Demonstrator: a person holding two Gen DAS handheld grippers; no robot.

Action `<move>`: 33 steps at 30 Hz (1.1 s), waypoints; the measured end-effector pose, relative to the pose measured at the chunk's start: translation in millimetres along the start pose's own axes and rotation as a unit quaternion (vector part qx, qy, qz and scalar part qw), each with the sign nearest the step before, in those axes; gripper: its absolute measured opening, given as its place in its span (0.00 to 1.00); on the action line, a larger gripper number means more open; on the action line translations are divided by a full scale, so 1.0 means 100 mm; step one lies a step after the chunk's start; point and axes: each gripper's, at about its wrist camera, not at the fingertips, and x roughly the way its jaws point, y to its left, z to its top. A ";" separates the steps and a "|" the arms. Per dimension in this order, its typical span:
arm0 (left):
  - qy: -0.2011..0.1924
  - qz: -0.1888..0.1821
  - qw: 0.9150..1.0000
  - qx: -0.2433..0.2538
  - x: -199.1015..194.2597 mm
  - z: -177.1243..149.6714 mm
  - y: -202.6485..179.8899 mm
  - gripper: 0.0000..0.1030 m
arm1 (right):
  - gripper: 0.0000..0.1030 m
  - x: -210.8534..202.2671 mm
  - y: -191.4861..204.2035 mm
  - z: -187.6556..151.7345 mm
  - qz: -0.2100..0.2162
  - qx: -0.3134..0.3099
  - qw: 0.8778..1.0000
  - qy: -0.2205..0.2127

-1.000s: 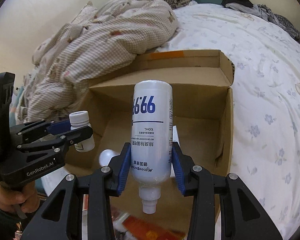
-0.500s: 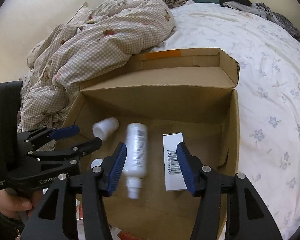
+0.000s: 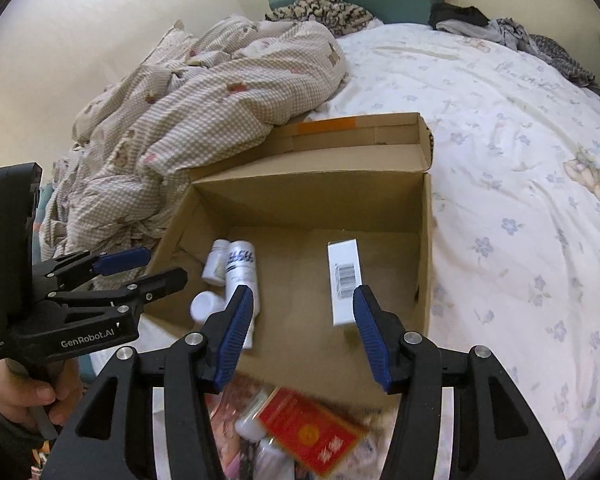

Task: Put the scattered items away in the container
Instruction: 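Carry both bottles into the cardboard box and open both grippers, then grasp the white red-labelled pill bottle with the right gripper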

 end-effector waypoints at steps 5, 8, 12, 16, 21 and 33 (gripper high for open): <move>-0.009 -0.004 1.000 0.006 -0.32 -0.20 -0.07 0.63 | 0.55 -0.35 0.12 -0.23 0.005 -0.005 1.000 -0.010; -0.011 -0.009 1.000 0.008 -0.47 -0.38 -0.11 0.63 | 0.55 -0.54 0.17 -0.44 0.009 -0.008 1.000 -0.010; -0.011 -0.010 1.000 0.019 -0.60 -0.67 -0.16 0.63 | 0.55 -0.72 0.21 -0.79 0.005 -0.007 1.000 -0.006; 0.001 -0.019 1.000 0.016 -0.67 -0.98 -0.17 0.63 | 0.55 -0.85 0.18 -1.13 0.005 0.009 1.000 -0.002; 0.011 -0.027 1.000 0.006 -0.68 -1.28 -0.17 0.63 | 0.55 -0.95 0.11 -1.48 -0.002 0.020 1.000 0.006; 0.033 -0.031 0.999 -0.003 -0.59 -1.69 -0.20 0.63 | 0.55 -0.87 -0.13 -1.87 -0.006 0.052 0.998 0.024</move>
